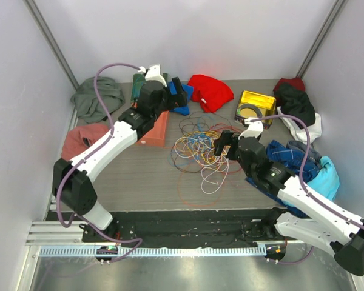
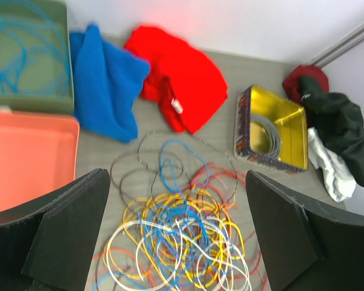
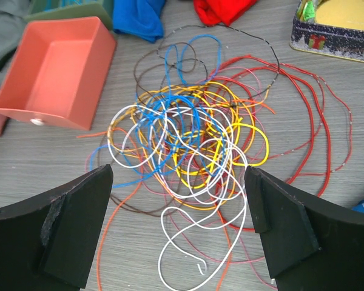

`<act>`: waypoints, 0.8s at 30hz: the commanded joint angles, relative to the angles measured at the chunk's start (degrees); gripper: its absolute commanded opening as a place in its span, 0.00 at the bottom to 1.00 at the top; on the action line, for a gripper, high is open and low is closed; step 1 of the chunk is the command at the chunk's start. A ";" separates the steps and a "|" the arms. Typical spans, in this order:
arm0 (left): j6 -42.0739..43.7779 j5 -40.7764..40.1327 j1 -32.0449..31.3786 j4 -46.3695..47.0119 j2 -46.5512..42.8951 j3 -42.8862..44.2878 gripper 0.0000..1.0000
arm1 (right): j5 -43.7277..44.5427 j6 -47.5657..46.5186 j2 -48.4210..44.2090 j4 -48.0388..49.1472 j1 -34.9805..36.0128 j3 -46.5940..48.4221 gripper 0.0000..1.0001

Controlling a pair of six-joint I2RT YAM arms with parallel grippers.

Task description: Untangle the cables

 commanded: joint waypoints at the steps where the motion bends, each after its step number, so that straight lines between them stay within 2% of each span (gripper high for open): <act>1: -8.02 5.67 3.00 -9.39 2.17 1.64 1.00 | -2.02 1.39 -2.02 0.44 -0.19 0.52 1.00; 2: -9.85 8.48 2.65 -13.15 2.45 1.74 1.00 | -1.67 1.65 -2.20 -0.18 -0.27 0.69 1.00; 4: -10.22 9.12 0.82 -14.07 2.19 -1.40 1.00 | -1.14 2.18 -3.16 -1.59 -0.27 0.61 1.00; 9: -10.05 2.64 -5.78 -17.31 -0.19 -6.86 1.00 | -1.32 1.92 -6.41 -2.03 -0.19 -0.98 1.00; 14: -10.66 -3.35 -14.92 -19.34 -1.86 -12.40 1.00 | -0.79 1.92 -7.82 -3.70 -0.19 -2.03 1.00; 17: -11.89 -2.40 -16.07 -16.62 -1.42 -15.57 1.00 | -0.70 2.62 -7.91 -3.88 -0.27 -2.91 1.00; 24: -8.91 -3.27 -15.37 -8.18 4.11 -11.54 0.93 | 0.00 3.59 -9.93 -4.58 -0.19 -2.38 1.00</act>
